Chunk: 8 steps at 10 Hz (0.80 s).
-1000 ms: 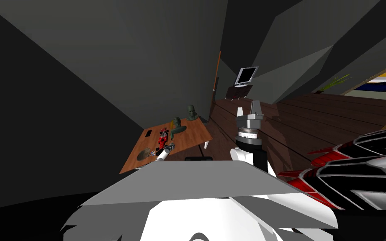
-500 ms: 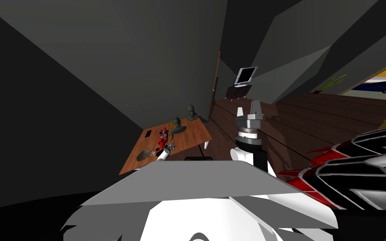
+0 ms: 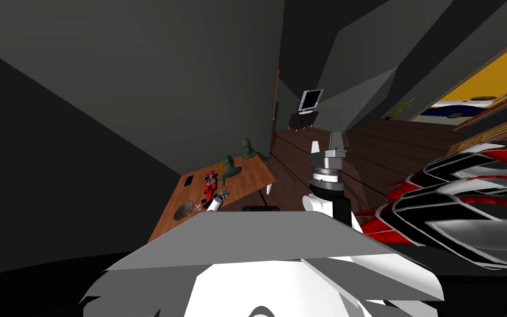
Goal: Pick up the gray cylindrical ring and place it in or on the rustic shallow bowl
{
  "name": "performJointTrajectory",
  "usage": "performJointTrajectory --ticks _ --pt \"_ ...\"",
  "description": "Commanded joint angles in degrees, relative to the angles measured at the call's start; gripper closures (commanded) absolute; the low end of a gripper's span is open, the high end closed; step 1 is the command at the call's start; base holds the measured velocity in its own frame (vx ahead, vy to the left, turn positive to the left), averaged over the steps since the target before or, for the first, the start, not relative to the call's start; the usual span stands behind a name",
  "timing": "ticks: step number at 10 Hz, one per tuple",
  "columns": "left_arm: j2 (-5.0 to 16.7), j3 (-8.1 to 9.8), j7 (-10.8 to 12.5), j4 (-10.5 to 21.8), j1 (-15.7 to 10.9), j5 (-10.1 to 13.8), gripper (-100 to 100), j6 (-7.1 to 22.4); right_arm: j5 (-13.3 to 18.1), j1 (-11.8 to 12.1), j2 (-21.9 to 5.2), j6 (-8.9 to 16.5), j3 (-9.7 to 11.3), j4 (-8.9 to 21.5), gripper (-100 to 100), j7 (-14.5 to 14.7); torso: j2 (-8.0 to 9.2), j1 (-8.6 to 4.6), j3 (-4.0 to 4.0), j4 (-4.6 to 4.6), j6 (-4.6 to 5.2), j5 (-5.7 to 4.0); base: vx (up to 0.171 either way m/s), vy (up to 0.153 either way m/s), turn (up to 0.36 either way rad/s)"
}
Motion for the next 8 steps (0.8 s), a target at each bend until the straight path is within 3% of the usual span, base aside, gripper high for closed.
performJointTrajectory --ticks 1,3,4,6,8 --pt "-0.6 2.58 -0.9 -0.4 0.2 -0.5 -100 0.1 0.0 0.0 0.0 0.0 0.0 0.0 0 0.0 0.00 0.00 0.00 0.00 0.00 0.00 -0.019 0.026 -0.138" --pt "-1.9 6.84 -4.3 -0.3 0.6 0.9 -100 -0.7 0.0 0.0 0.0 0.0 0.0 0.0 0 0.0 0.02 0.02 0.01 0.00 0.00 0.00 -0.030 0.042 -0.320" --pt "-1.9 7.79 -4.3 -0.3 0.6 0.9 -100 -0.7 0.0 0.0 0.0 0.0 0.0 0.0 0 0.0 0.06 0.08 0.04 0.01 0.01 0.02 -0.038 0.049 -0.098" --pt "-1.9 7.79 -4.3 -0.3 0.6 0.9 -100 -0.7 0.0 0.0 0.0 0.0 0.0 0.0 0 0.0 -0.01 0.01 0.00 0.00 -0.06 0.00 -0.008 0.005 0.035" --pt "-3.2 12.68 -7.7 -0.3 1.0 2.2 -100 -1.5 0.0 0.0 0.0 0.0 0.0 0.0 0 0.0 -0.04 -0.05 -0.02 -0.01 0.00 -0.01 -0.024 0.024 -0.276"
